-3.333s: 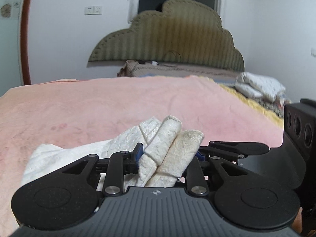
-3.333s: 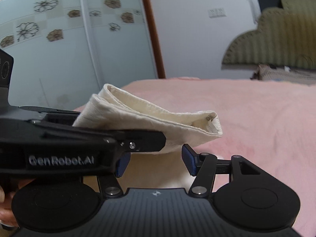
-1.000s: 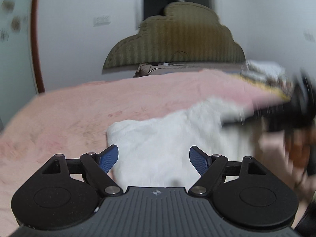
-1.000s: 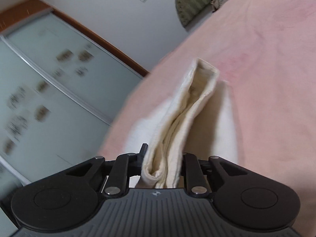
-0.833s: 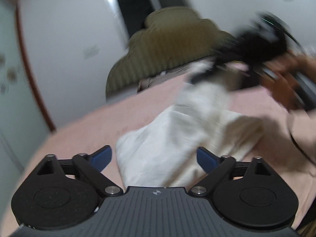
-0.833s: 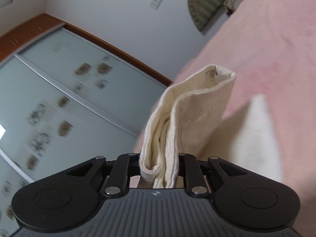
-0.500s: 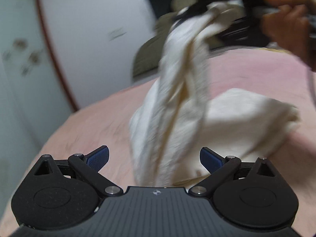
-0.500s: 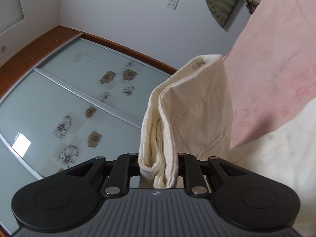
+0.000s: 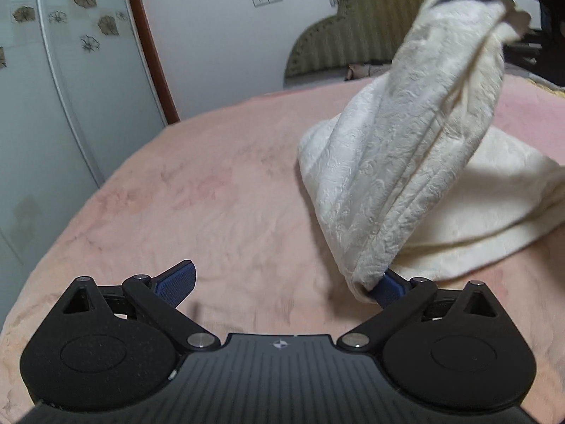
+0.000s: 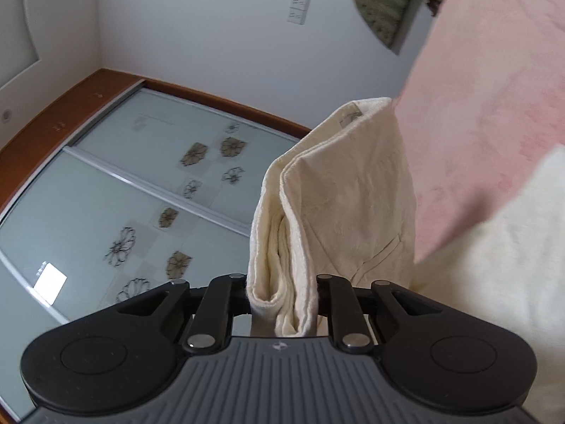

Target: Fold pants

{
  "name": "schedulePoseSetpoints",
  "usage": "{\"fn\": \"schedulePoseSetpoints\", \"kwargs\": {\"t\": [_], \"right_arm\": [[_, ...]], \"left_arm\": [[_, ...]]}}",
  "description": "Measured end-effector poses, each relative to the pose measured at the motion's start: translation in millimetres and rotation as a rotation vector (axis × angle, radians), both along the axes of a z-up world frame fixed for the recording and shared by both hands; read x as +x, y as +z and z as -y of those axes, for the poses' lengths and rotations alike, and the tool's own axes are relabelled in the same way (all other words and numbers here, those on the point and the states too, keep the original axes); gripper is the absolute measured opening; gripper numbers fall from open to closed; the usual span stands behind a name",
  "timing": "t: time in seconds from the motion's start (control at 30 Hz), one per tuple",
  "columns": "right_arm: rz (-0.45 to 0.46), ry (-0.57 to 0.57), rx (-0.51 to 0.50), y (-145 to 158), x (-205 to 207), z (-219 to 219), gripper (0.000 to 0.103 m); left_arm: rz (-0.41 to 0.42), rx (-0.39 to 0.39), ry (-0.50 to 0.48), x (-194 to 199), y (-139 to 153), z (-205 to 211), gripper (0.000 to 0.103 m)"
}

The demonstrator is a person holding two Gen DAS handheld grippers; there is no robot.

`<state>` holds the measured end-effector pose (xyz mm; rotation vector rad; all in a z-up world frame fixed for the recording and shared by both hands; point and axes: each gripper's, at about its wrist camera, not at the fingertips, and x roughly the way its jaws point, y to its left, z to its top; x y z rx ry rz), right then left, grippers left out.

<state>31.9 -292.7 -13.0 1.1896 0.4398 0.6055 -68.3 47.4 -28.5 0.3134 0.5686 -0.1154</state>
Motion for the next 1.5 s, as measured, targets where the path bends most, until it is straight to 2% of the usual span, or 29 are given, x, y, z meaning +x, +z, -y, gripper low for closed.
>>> {"fn": "schedulePoseSetpoints", "kwargs": {"t": [0.07,0.2,0.3,0.43,0.53,0.67,0.77,0.9,0.97,1.07,1.13,1.17,1.23,1.27,1.33,1.4,1.5], "right_arm": [[-0.031,-0.028,0.004,-15.4,-7.0,8.1,0.017],[-0.109,-0.097,-0.021,-48.3,-24.3,24.7,0.017],[-0.154,-0.122,-0.031,-69.2,-34.3,31.7,0.016],[-0.175,-0.153,-0.142,-78.2,-45.6,33.1,0.016],[-0.174,-0.165,-0.161,-80.8,-51.2,32.6,0.016],[-0.136,-0.164,-0.213,-69.8,-57.4,27.2,0.016],[-0.093,-0.164,-0.257,-60.4,-65.4,22.4,0.016],[-0.183,-0.161,-0.313,-75.7,-60.6,27.7,0.017],[-0.194,-0.140,-0.322,-81.0,-60.1,30.4,0.018],[-0.210,-0.124,-0.335,-74.5,-64.8,36.0,0.027],[-0.199,-0.158,-0.367,-62.3,-76.4,44.9,0.029],[-0.180,-0.204,-0.422,-52.2,-85.0,49.6,0.031],[-0.141,-0.284,-0.623,-24.5,-94.1,48.8,0.032],[-0.114,-0.284,-0.726,-10.4,-91.7,42.7,0.032],[-0.058,-0.240,-0.862,11.1,-79.0,25.2,0.032],[0.013,-0.146,-0.975,27.1,-55.8,-1.1,0.032],[0.056,-0.032,-1.095,32.6,-17.6,-39.0,0.032]], "left_arm": [[-0.005,0.000,-0.008,-2.1,-2.1,-0.5,0.100],[0.008,0.050,-0.047,-8.2,-10.0,5.1,0.099],[0.007,0.050,-0.074,-8.4,-11.5,4.2,0.098],[-0.022,0.036,-0.113,-10.6,-8.5,-6.1,0.099],[0.005,0.037,-0.118,-19.1,-1.0,-18.2,0.095],[0.074,-0.037,-0.120,-14.0,20.2,-37.0,0.097],[0.105,-0.079,-0.108,1.0,31.7,-35.6,0.097],[0.091,-0.079,-0.139,24.8,30.1,-18.1,0.097],[0.085,-0.061,-0.144,33.9,26.6,-6.8,0.097],[0.052,-0.089,-0.152,48.5,26.9,3.3,0.097],[0.044,-0.110,-0.154,54.7,28.7,6.6,0.097],[0.046,-0.114,-0.157,56.3,29.4,7.5,0.097],[0.046,-0.124,-0.181,58.8,30.4,10.6,0.097],[0.039,-0.131,-0.195,60.2,31.1,15.0,0.097],[0.025,-0.162,-0.232,66.1,34.9,24.6,0.097],[0.016,-0.203,-0.266,75.9,37.0,36.3,0.097],[-0.040,-0.228,-0.258,99.7,31.8,53.4,0.097]]}}
